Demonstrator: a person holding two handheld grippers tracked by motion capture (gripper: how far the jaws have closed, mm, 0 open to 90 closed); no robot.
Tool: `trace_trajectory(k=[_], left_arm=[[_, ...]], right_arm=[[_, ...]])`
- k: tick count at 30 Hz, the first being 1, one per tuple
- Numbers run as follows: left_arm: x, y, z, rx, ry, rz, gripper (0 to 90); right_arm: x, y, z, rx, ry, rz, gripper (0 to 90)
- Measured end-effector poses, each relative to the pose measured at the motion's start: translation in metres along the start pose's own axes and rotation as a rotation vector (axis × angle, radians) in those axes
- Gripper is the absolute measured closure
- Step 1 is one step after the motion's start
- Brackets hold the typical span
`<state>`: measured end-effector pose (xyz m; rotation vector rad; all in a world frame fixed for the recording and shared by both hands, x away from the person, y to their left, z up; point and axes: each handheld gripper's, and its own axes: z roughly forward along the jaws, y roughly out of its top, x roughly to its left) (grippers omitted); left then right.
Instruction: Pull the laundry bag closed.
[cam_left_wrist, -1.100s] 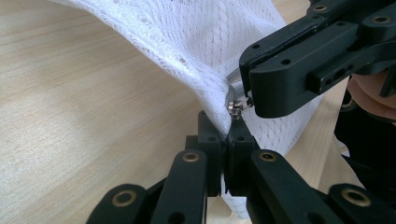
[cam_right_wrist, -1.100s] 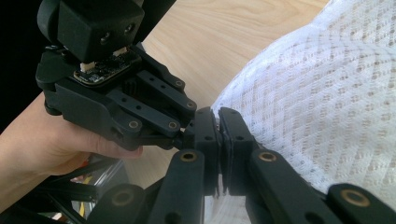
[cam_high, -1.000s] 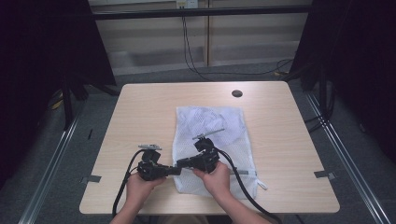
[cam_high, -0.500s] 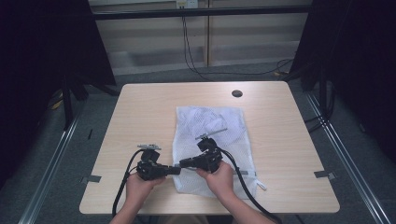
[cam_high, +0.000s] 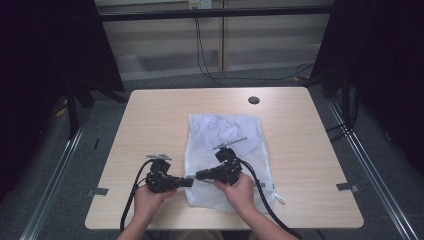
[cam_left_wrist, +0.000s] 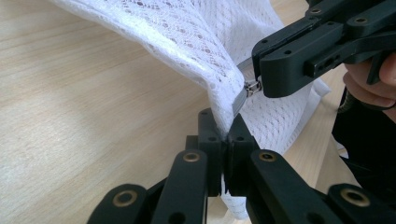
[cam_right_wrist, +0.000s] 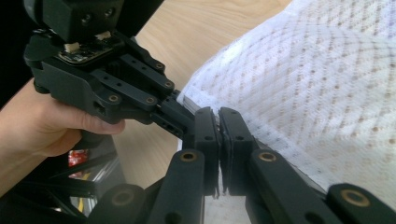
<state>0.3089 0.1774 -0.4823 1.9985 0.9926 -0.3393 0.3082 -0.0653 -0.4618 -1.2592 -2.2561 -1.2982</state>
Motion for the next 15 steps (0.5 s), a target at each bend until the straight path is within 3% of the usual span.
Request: trace_trajectory(k=[15], left_arm=[[0.0013, 0.0005, -0.0024, 0.004, 0.0, 0.0, 88.3]], right_arm=[[-0.002, -0.001, -0.0027, 0.004, -0.001, 0.001, 87.3]])
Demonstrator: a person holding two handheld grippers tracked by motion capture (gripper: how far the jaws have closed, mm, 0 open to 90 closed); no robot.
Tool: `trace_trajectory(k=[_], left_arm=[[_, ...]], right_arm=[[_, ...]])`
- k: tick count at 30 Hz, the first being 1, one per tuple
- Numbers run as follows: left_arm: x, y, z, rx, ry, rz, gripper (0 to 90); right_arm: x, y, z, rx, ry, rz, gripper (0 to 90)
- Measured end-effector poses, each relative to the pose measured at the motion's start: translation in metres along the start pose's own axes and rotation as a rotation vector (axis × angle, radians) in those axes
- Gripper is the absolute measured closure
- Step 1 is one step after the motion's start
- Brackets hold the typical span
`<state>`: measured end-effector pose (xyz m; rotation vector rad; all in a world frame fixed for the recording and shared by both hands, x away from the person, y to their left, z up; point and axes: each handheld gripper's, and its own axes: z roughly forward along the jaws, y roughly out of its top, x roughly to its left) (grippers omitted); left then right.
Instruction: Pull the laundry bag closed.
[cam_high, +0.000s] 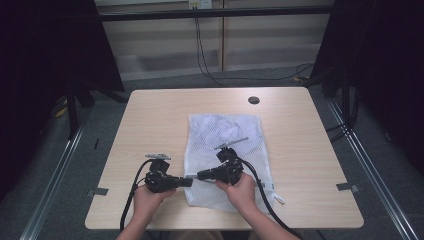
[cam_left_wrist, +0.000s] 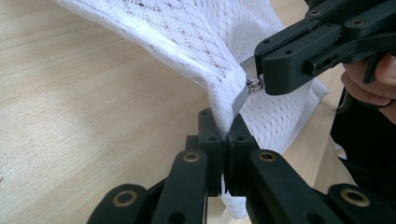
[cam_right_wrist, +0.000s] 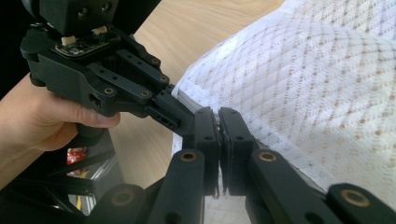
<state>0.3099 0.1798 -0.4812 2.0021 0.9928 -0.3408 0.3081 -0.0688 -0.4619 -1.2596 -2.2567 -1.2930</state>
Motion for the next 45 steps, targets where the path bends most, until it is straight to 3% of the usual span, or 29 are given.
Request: trace_trajectory(k=[20, 45], left_arm=[[0.0, 0.0, -0.001, -0.008, 0.005, -0.003, 88.3], [0.002, 0.0, -0.003, -0.005, -0.001, -0.018, 88.4]], right_arm=[[-0.003, -0.002, -0.005, 0.002, -0.009, -0.027, 87.3], [-0.014, -0.007, -0.016, 0.0, -0.008, 0.005, 87.3]])
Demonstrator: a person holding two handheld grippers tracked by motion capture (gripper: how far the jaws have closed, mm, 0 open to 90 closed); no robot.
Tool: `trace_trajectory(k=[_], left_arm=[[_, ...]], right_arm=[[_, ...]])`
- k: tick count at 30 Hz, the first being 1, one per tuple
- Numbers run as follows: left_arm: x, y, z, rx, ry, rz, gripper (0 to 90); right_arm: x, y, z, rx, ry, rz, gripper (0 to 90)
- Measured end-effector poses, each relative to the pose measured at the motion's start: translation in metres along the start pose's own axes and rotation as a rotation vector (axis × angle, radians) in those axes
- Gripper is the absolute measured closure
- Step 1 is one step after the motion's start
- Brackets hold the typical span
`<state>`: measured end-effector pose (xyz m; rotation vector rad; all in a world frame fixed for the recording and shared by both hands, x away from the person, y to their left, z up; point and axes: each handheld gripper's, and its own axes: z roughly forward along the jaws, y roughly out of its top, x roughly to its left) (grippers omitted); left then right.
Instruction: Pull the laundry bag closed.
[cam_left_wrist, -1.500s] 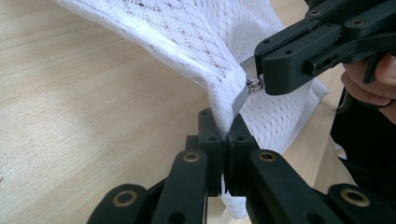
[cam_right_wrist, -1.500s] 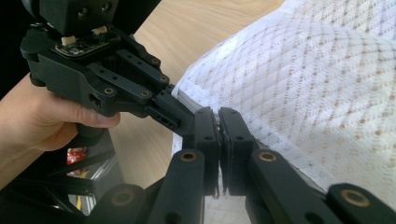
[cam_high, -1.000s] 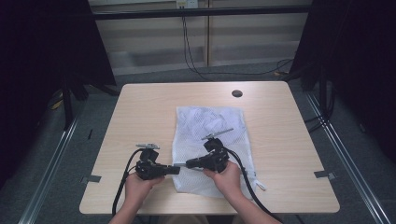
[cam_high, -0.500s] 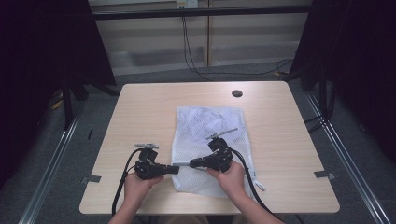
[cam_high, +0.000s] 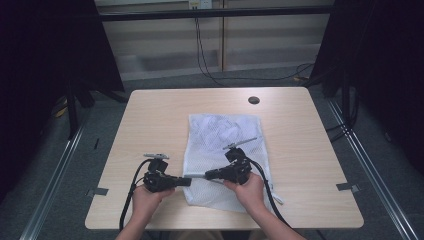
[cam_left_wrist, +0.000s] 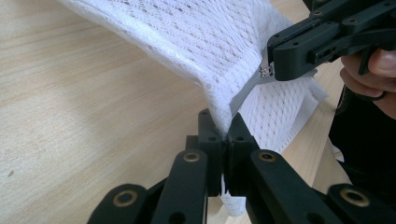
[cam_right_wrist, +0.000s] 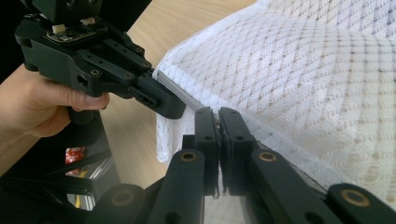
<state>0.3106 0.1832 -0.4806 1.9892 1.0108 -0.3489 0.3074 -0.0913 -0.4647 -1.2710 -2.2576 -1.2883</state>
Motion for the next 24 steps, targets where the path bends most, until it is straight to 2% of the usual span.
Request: trace_trajectory(k=[24], left_arm=[[0.001, -0.0003, 0.0001, 0.003, 0.006, -0.006, 88.4]], right_arm=[[-0.0063, -0.0032, -0.0081, 0.006, -0.016, -0.001, 87.2]])
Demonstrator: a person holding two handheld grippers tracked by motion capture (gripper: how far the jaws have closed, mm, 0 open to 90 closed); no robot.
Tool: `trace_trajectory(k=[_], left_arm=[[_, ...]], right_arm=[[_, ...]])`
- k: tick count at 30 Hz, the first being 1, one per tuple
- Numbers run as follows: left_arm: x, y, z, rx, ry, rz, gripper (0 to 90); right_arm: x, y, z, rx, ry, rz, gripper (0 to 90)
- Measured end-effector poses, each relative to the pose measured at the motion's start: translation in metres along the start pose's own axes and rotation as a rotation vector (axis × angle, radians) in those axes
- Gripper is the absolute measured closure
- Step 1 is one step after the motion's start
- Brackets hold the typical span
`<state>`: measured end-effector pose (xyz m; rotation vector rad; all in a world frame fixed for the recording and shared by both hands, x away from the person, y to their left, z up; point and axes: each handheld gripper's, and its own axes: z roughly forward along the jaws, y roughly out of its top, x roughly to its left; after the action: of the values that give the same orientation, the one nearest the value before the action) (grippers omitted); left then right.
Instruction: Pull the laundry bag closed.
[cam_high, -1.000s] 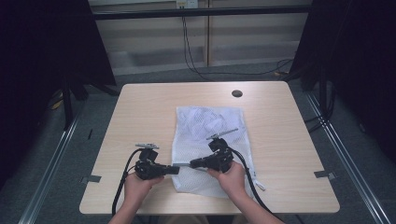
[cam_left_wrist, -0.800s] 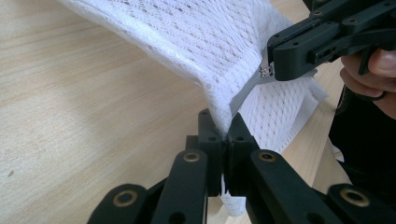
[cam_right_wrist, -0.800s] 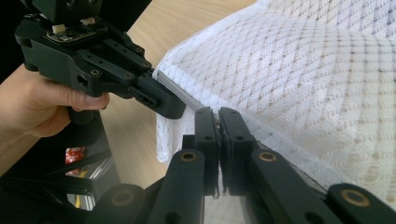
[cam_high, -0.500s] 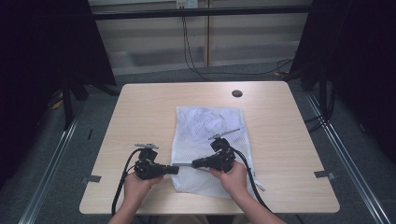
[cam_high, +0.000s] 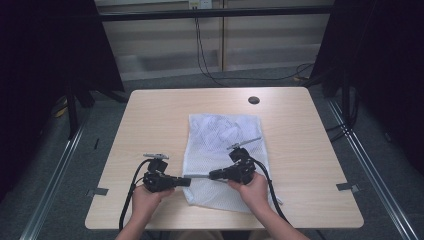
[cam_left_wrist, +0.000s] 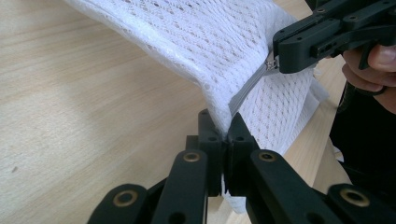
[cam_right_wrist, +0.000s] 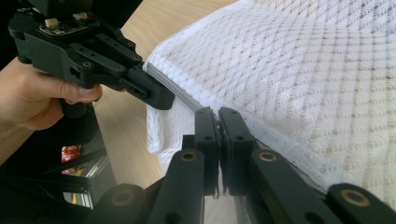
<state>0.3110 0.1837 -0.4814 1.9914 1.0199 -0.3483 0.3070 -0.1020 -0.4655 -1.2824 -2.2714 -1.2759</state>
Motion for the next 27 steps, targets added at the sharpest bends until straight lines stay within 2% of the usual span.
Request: trace_trajectory(k=[27], left_arm=[[0.0005, 0.0, -0.0009, 0.002, -0.001, -0.003, 88.4]], right_arm=[[-0.006, -0.0034, -0.0091, 0.001, -0.004, 0.006, 87.3]])
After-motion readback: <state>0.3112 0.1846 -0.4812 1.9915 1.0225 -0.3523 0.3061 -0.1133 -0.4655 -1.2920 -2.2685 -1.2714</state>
